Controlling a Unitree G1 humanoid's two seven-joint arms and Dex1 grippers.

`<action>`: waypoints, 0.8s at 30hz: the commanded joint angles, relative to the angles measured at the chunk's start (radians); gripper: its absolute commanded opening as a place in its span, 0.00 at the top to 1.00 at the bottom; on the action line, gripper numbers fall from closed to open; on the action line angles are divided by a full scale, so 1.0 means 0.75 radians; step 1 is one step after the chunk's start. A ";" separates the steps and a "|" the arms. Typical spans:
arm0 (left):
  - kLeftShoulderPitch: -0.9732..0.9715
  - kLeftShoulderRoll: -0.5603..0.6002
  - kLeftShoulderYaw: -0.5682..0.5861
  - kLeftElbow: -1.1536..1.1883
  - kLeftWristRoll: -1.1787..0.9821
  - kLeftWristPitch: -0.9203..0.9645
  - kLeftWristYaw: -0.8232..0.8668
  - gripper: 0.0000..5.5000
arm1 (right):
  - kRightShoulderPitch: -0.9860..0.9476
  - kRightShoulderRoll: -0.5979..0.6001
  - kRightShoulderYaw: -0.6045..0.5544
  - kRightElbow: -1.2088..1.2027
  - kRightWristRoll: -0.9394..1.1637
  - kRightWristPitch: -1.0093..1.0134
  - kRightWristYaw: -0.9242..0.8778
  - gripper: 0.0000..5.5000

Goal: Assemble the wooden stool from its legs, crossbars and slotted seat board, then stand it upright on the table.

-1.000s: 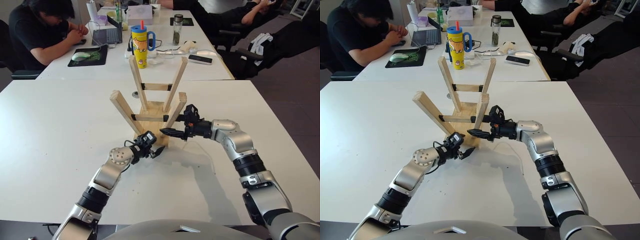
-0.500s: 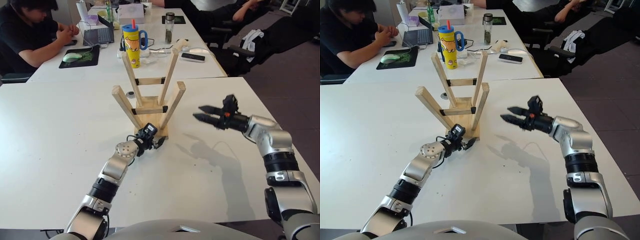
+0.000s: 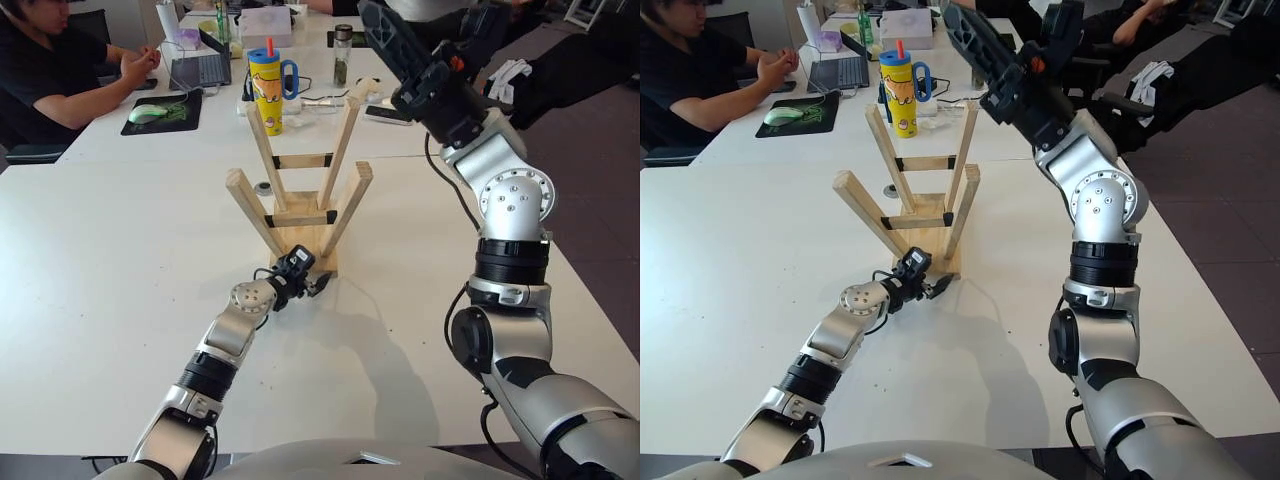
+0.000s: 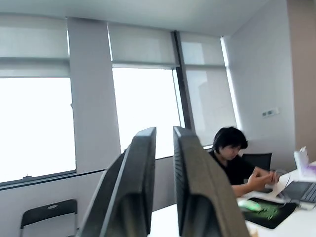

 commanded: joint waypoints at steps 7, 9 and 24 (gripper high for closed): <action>0.171 0.067 -0.005 0.122 0.025 0.194 -0.009 0.32 | 0.789 -0.070 0.625 0.086 -0.462 0.308 -0.189 0.99; 0.198 0.070 -0.001 0.100 0.023 0.200 -0.003 0.32 | 0.651 0.028 0.507 0.028 -0.354 0.222 -0.186 0.99; 0.215 0.045 0.009 0.168 0.025 0.178 0.020 0.32 | 0.187 0.111 0.160 -0.184 -0.001 0.136 -0.332 0.99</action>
